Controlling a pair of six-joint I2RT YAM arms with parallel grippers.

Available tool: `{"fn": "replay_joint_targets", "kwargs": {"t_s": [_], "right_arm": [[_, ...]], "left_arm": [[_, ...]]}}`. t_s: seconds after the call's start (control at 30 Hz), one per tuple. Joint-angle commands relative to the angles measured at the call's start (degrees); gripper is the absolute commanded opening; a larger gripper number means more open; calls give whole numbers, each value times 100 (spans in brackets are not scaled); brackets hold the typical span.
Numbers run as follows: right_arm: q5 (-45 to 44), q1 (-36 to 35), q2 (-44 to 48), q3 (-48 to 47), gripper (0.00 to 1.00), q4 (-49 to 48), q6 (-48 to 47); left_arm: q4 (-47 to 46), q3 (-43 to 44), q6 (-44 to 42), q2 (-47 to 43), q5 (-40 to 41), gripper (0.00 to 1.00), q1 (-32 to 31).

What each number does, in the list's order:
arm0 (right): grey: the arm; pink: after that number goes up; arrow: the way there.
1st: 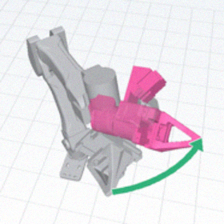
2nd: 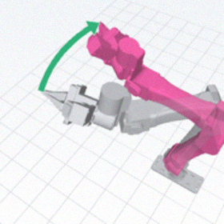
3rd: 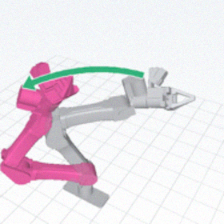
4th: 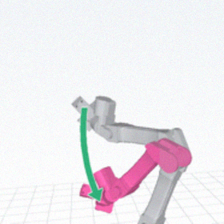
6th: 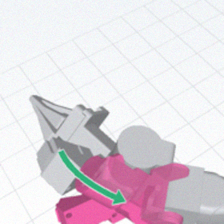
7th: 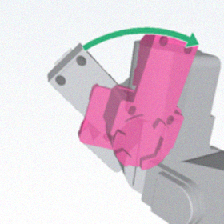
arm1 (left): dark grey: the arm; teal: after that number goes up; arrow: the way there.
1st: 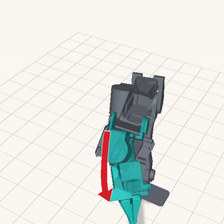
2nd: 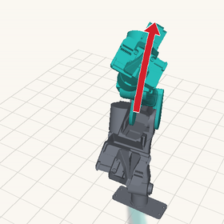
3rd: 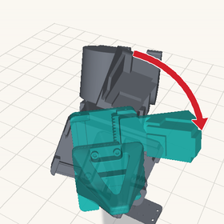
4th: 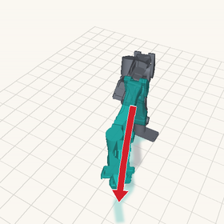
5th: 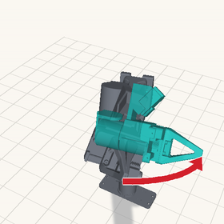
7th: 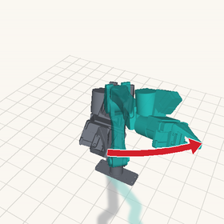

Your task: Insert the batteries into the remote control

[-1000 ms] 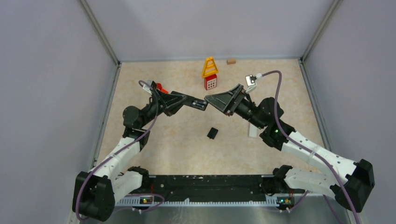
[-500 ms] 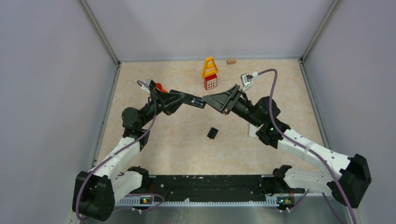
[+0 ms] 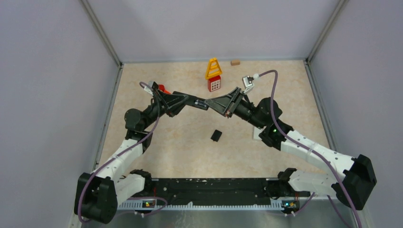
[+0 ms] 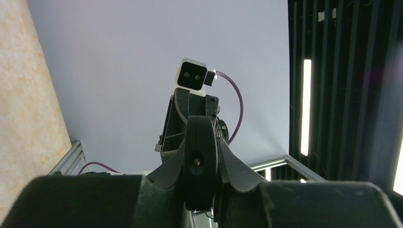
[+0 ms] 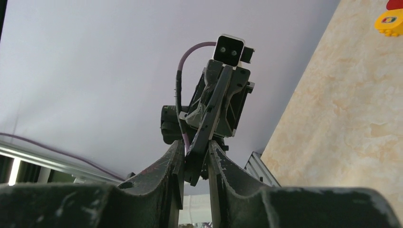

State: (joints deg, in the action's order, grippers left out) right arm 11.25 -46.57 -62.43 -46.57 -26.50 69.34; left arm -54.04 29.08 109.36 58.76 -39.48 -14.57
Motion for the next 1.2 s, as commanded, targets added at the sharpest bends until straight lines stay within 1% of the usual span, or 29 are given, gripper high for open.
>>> {"fn": "replay_joint_targets", "kwargs": {"t_s": [0.0,0.07,0.1,0.13,0.17,0.2,0.23,0.27,0.4,0.47,0.5,0.53,0.63,0.67,0.73,0.87,0.93,0.97,1.0,1.07,1.13,1.17], "right_arm": [[-41,33,-148,-298,21,561,-111],[-139,31,-191,-509,20,1151,-243],[-174,30,-219,-584,23,1387,-319],[-195,27,-238,-640,31,1567,-376],[-231,25,-235,-664,41,1702,-440],[-269,28,-215,-670,48,1792,-484],[-324,37,-198,-654,50,1852,-509],[-382,41,-188,-663,49,1941,-547],[-400,132,-263,-736,31,2325,-705],[-395,168,-266,-706,30,2339,-760],[-388,180,-251,-692,32,2316,-778],[-358,193,-241,-688,36,2273,-814],[-276,253,-148,-630,62,2057,-879],[-259,292,-90,-600,68,1995,-897],[-227,373,-4,-553,73,1895,-991],[-276,524,105,-602,75,2111,-1451],[-412,559,40,-779,75,2534,-1885],[-513,568,-69,-939,75,2950,-2111],[-668,570,-198,-1097,75,3397,-2357],[-824,570,-537,-1266,75,3997,-2894],[-880,563,-929,-1293,74,4343,-3468],[-761,561,-1109,-1234,74,4342,-3795]], "left_arm": [[-517,108,-224,-172,-104,0,-2],[-216,187,-602,-252,-142,0,-2],[40,238,-855,-293,-163,0,-2],[322,298,-1134,-341,-174,0,-2],[562,372,-1462,-384,-193,0,-2],[878,428,-1737,-434,-211,0,-2],[1060,468,-1961,-458,-215,0,-2],[1070,487,-2095,-463,-236,0,-2],[887,500,-2186,-429,-318,0,-2],[895,511,-2247,-430,-351,0,-2],[926,517,-2303,-435,-357,0,-2],[999,515,-2358,-449,-358,0,-2],[1396,534,-2677,-517,-313,0,5],[1479,537,-2796,-535,-300,0,6],[1836,545,-3049,-573,-252,0,7],[2433,539,-3610,-619,-129,0,30],[2873,550,-3957,-654,-21,0,48],[3144,559,-4159,-681,55,0,58],[3471,580,-4431,-739,220,0,60],[4372,681,-5053,-860,679,0,68],[5143,736,-5612,-1004,1285,0,68],[5515,735,-5815,-1083,1583,0,68]]}}
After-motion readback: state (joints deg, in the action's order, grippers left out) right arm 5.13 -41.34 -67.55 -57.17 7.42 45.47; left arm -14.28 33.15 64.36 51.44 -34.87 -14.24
